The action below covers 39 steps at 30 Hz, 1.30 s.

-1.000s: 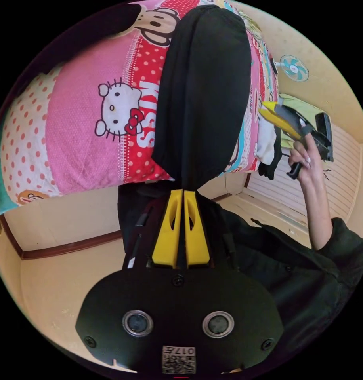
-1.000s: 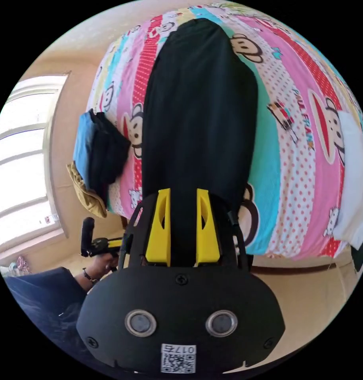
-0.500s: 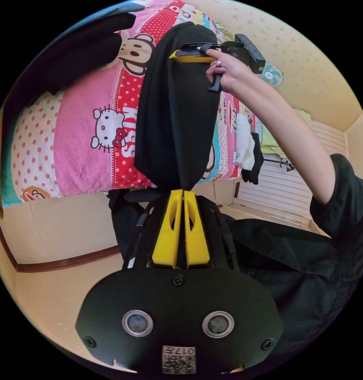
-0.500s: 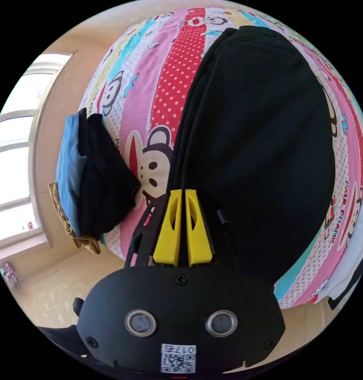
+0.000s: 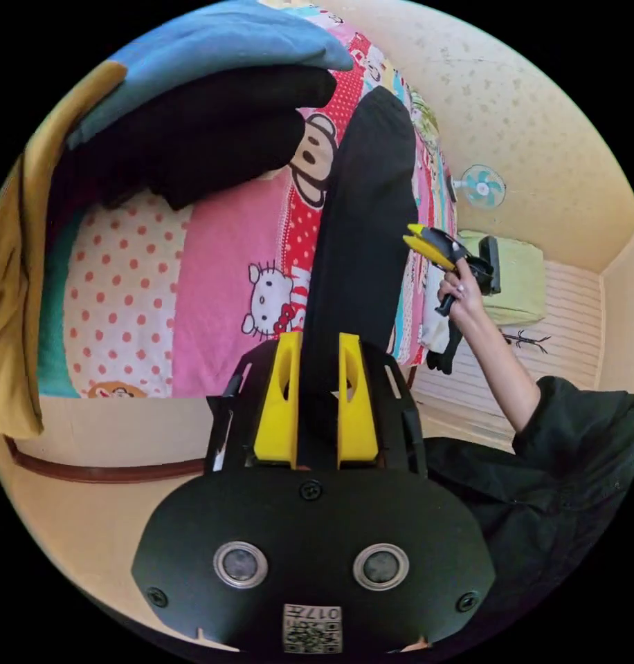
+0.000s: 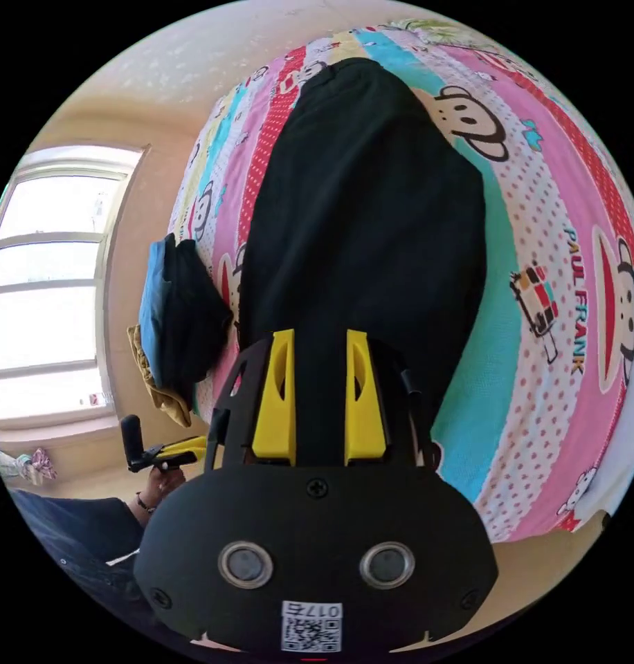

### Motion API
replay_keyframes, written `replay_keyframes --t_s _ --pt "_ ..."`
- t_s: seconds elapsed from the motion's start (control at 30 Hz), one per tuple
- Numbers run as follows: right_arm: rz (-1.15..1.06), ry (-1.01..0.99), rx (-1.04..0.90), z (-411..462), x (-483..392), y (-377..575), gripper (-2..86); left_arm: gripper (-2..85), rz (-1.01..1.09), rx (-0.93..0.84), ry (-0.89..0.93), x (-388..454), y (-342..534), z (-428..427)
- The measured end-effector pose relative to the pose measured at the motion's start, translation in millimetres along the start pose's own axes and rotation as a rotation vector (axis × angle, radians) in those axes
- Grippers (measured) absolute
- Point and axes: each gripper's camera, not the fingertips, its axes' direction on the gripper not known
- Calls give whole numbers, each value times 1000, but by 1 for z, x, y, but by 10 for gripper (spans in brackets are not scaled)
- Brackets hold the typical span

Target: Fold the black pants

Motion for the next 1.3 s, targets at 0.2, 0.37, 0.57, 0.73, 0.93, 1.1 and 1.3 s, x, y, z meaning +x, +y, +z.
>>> replay_keyframes --t_s 0.2,0.37,0.57,0.73,0.93,1.1,1.3 --pt "198 -290 -9 -16 126 57 143 109 65 22 -71 -12 -108 40" --pt "224 -559 43 -3 163 102 142 120 25 18 97 -39 -133 76" --pt "236 -754 158 8 180 137 141 108 19 68 180 -67 -156 90" --pt "158 -783 82 17 178 107 123 91 32 59 221 -76 -180 105" --pt "128 -774 -43 8 172 114 50 38 -17 36 355 -75 -179 104" --pt "-16 -874 -26 -50 146 156 12 27 154 16 426 -4 -146 54" --pt "-244 -958 37 -171 110 231 -2 27 407 39 489 105 -76 -42"
